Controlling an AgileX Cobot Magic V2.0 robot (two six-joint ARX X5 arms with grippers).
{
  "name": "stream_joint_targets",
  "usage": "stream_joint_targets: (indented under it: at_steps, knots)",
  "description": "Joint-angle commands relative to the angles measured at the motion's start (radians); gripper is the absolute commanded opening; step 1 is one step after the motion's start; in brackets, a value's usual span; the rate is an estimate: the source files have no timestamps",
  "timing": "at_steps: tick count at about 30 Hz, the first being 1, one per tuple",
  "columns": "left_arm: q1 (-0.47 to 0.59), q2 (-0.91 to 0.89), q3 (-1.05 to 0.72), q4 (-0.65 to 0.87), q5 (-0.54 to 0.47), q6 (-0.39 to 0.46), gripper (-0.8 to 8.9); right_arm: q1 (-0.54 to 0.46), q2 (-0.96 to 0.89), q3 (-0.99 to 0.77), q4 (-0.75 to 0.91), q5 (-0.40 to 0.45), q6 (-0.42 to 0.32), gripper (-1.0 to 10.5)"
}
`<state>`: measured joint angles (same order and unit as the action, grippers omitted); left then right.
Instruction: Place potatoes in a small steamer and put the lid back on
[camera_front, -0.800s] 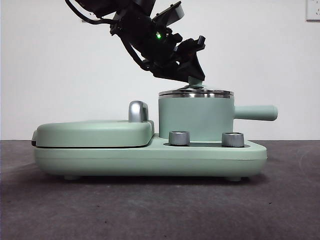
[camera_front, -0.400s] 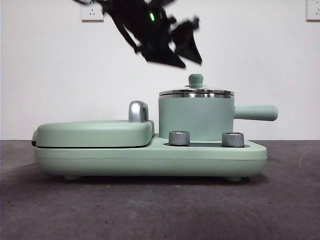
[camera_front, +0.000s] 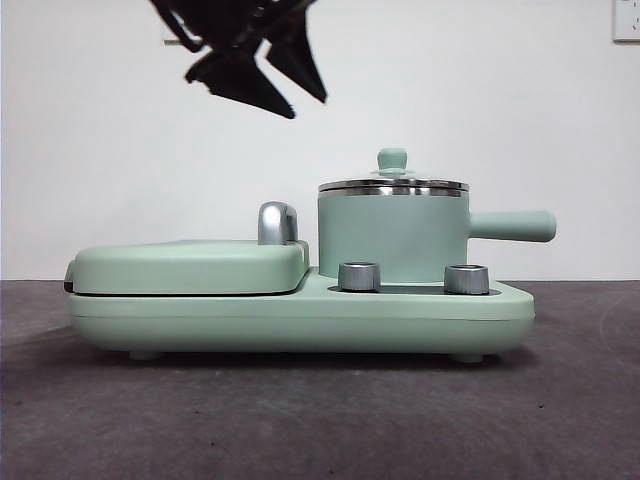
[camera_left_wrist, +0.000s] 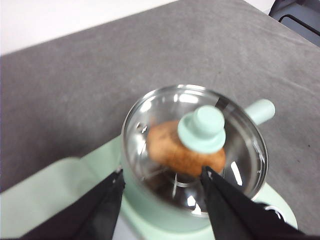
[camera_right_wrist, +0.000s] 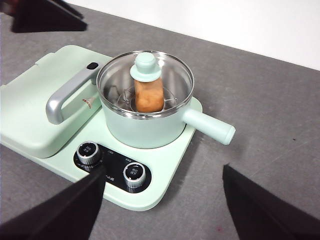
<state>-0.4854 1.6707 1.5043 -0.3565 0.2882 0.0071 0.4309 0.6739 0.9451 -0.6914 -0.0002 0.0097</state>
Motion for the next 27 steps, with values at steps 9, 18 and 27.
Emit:
stream_joint_targets:
  at_steps: [9, 18, 27]
  knots:
    - [0.095, -0.257, -0.285, 0.072, 0.009, -0.070, 2.46, 0.005, 0.005, 0.006, 0.009, -0.001, 0.018, 3.7]
    - [0.143, -0.538, -0.570, 0.111, 0.007, -0.187, 2.45, 0.005, 0.011, 0.006, 0.008, -0.009, 0.017, 3.7]
    - [0.146, -0.761, -0.714, 0.068, -0.014, -0.269, 2.45, 0.005, 0.068, 0.006, -0.001, -0.083, 0.018, 3.7]
